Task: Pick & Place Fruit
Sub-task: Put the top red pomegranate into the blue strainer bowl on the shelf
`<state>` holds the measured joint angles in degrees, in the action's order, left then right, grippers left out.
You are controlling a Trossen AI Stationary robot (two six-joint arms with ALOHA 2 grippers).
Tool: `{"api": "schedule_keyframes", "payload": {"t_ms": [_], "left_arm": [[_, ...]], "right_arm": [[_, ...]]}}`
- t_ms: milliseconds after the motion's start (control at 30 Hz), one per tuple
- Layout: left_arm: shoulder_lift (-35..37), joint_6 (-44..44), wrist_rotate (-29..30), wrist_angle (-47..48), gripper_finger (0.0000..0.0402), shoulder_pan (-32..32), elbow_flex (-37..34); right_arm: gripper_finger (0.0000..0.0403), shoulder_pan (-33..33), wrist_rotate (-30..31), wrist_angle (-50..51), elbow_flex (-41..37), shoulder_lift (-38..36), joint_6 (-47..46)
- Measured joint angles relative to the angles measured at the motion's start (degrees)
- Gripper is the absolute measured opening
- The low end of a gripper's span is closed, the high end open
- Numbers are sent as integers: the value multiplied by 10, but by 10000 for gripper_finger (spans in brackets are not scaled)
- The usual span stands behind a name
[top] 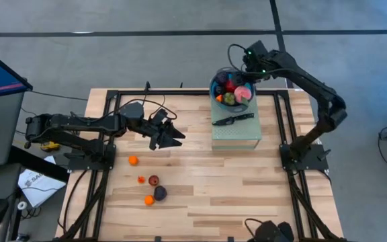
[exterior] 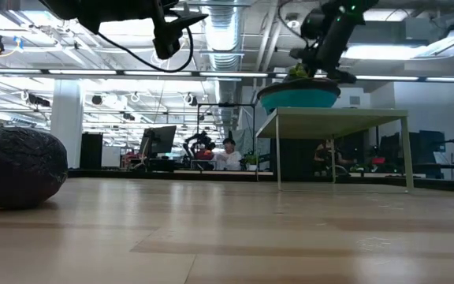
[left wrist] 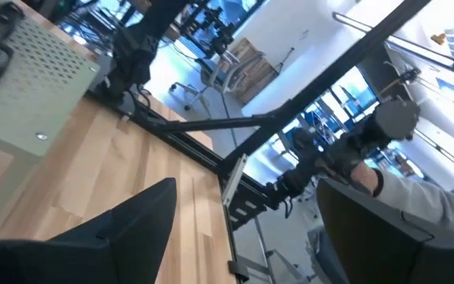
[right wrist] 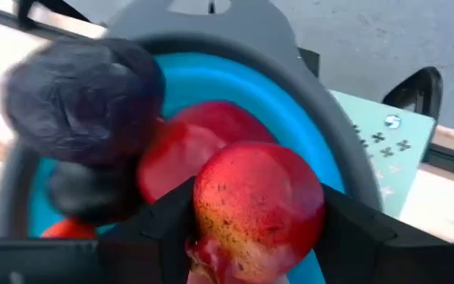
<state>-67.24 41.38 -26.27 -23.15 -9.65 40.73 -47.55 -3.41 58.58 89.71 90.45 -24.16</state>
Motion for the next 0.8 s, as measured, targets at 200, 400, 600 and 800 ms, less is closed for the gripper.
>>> {"api": "schedule_keyframes", "payload": {"t_ms": [200, 400, 600, 800], "left_arm": [[0, 0, 23, 0, 301, 0, 0], [0, 0, 25, 0, 301, 0, 0], [0, 0, 28, 0, 301, 0, 0], [0, 0, 28, 0, 301, 0, 0]], "right_arm": [[208, -2, -1, 12, 0, 16, 8], [233, -2, -2, 11, 0, 15, 10], [258, -3, -2, 11, 0, 12, 23], [265, -3, -2, 13, 0, -15, 32]]}}
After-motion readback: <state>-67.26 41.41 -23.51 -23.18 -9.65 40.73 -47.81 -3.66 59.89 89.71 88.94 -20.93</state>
